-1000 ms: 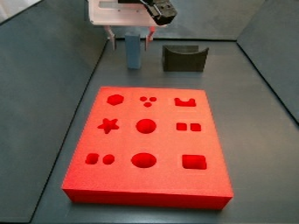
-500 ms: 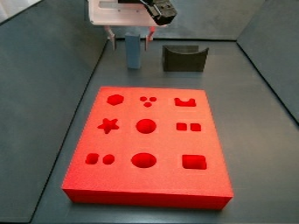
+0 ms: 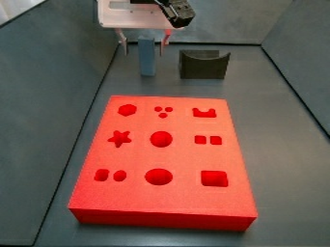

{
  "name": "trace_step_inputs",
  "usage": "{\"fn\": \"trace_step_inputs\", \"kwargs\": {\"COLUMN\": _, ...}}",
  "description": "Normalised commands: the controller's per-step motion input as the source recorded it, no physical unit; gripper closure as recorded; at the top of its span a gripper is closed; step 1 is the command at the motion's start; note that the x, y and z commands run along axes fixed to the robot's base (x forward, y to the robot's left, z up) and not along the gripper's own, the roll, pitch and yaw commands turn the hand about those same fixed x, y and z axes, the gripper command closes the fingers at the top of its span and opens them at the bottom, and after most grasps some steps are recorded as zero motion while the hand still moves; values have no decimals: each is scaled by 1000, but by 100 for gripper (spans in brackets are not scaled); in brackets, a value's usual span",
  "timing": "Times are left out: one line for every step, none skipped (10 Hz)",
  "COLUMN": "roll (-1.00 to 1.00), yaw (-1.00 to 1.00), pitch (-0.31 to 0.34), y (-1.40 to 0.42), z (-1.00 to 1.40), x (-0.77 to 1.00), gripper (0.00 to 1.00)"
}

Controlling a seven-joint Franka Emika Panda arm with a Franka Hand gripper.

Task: Pick up the arch object. Move up. Place the arch object on the fixture. Regrasp the arch object. Rotate the arch object. Move to above the board. Insert the arch object.
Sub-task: Rotate the arch object.

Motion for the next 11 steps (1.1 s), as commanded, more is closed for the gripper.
{"fn": "trace_step_inputs", "kwargs": {"roll": 218, "yaw": 27, "pitch": -24, "y": -6, "z": -96, "x": 52, "gripper": 0}}
{"fn": "trace_step_inputs", "kwargs": {"roll": 218, "yaw": 27, "pitch": -24, "y": -6, "z": -96, "x": 52, "gripper": 0}}
{"fn": "trace_step_inputs", "kwargs": {"roll": 218, "yaw": 27, "pitch": -24, "y": 0, "z": 0, "x": 0, "gripper": 100}}
{"fn": "trace_step_inputs", "kwargs": {"roll": 211, "yaw": 28, "pitch": -17, "y": -6, "z": -19, "x": -1, "gripper": 100}}
{"fn": "trace_step_inputs", "kwargs": {"roll": 211, "yaw": 28, "pitch": -17, "y": -6, "z": -19, "x": -1, "gripper": 100}}
{"fn": "trace_step_inputs", "kwargs": {"roll": 211, "yaw": 28, "pitch": -17, "y": -6, "z": -20, "x": -2, "gripper": 100}}
{"fn": "trace_step_inputs", "kwargs": {"roll": 211, "yaw": 27, "pitch": -17, "y": -6, "z": -20, "x": -1, "gripper": 100}}
{"fn": "trace_step_inputs", "kwargs": {"roll": 211, "yaw": 27, "pitch": -17, "y": -6, "z": -20, "x": -1, "gripper": 100}}
{"fn": "trace_step_inputs", "kwargs": {"roll": 211, "yaw": 27, "pitch": -17, "y": -6, "z": -20, "x": -1, "gripper": 100}}
{"fn": "trace_step_inputs", "kwargs": {"roll": 211, "yaw": 27, "pitch": -17, "y": -6, "z": -20, "x": -1, "gripper": 100}}
{"fn": "trace_step_inputs", "kwargs": {"roll": 211, "yaw": 27, "pitch": -17, "y": -6, "z": -20, "x": -1, "gripper": 100}}
